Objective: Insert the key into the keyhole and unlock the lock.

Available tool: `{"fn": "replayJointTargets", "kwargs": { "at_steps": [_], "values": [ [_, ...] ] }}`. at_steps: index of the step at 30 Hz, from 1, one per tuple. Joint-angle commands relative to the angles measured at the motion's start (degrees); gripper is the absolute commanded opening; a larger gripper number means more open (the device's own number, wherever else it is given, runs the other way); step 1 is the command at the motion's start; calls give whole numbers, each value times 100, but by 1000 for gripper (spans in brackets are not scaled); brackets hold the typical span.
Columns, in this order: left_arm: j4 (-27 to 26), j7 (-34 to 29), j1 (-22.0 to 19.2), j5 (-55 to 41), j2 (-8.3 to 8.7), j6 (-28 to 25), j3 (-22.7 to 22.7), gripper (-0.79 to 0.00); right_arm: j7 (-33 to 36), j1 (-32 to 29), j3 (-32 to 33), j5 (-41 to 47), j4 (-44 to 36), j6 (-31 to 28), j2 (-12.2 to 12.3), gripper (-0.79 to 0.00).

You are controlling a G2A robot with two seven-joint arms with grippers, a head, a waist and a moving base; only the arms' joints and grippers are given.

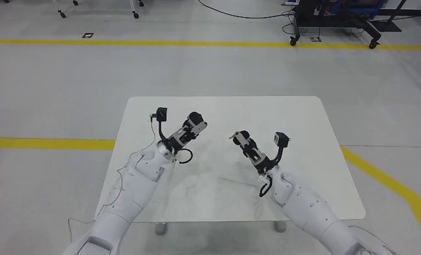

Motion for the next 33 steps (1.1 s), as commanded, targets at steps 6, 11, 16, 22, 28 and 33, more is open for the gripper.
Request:
{"fn": "replayJointTargets", "kwargs": {
  "at_steps": [6,11,16,22,28,33],
  "values": [
    [-230,-837,-70,-237,100,26,202,-289,935,127,-133,853,-41,0,-83,-785],
    [-291,-1089,-105,-424,147,26,305,-437,1022,154,-44,943,-70,0,-140,-785],
    [-226,-1249,-168,-354,178,26,412,-529,1058,97,86,946,-140,0,-169,-785],
    [-138,-1146,-244,-248,176,26,542,-529,1137,92,169,866,-81,0,-229,-785],
    [-98,-1081,-295,-162,188,26,662,-560,1202,125,176,815,5,0,-321,-785],
    [-77,-1032,-336,-134,199,26,756,-770,1218,163,205,770,94,0,-392,-785]
  ]
}}
